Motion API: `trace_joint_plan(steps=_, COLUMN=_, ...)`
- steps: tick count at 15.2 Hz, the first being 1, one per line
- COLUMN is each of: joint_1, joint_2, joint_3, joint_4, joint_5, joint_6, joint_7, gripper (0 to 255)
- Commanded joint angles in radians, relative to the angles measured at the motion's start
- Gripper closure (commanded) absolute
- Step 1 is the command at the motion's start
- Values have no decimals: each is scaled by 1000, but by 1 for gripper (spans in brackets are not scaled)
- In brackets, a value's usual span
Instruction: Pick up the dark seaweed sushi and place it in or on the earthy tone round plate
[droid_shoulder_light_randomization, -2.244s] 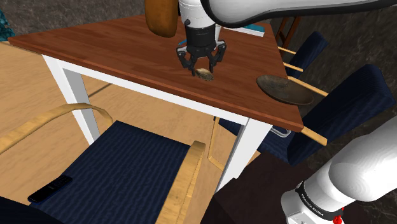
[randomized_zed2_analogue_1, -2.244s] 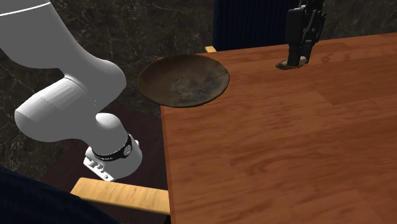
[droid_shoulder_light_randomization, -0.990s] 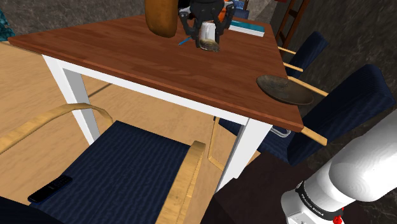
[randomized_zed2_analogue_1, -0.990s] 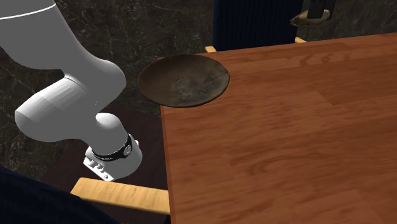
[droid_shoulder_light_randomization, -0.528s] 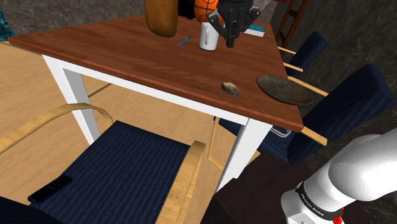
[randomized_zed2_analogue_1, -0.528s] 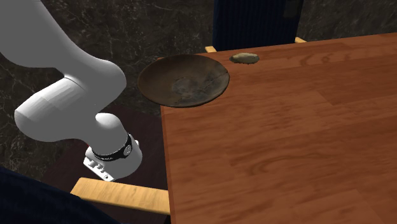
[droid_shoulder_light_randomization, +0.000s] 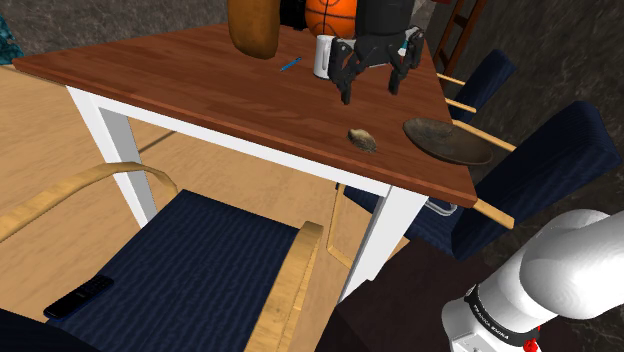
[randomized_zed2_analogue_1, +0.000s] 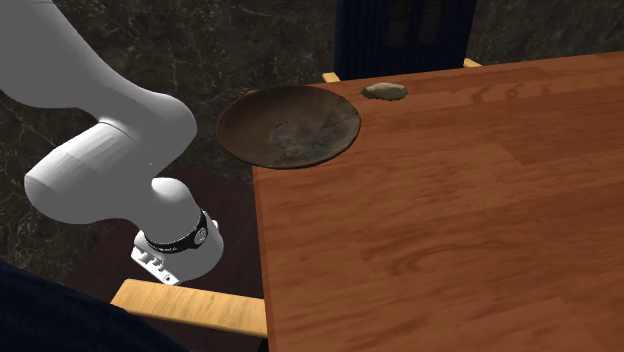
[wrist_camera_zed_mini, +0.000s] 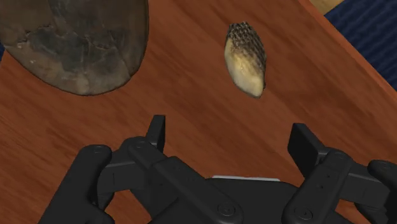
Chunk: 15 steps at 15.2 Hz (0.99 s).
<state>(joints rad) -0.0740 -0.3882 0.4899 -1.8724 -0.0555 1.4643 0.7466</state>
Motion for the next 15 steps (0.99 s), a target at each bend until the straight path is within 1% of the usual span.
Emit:
trace_joint_plan(steps=1, joint_1=26, joint_2=-16, joint_3=-33, joint_4=-47, joint_5=79, joint_6=-2, joint_7=-67, gripper=0)
trace_joint_plan(steps=3, joint_1=52, joint_2=-30, joint_3=-59, joint_4=-92, joint_5=153, joint_6=-12, joint_7=-127, gripper=0)
trace_joint_plan(steps=4, joint_1=53, joint_2=-30, joint_3=-60, joint_4=-93, joint_5=155, joint_6=-12, joint_7=-128, gripper=0)
trace_joint_plan(steps=11, joint_1=61, joint_2=-66, joint_3=-61, joint_4=-224, joint_5=168, joint_6=85, joint_7=-139, gripper=0)
trace_joint_plan(steps=15, joint_1=61, joint_2=-66, joint_3=-61, joint_4=-224, joint_5=168, joint_6=85, joint_7=-139, gripper=0)
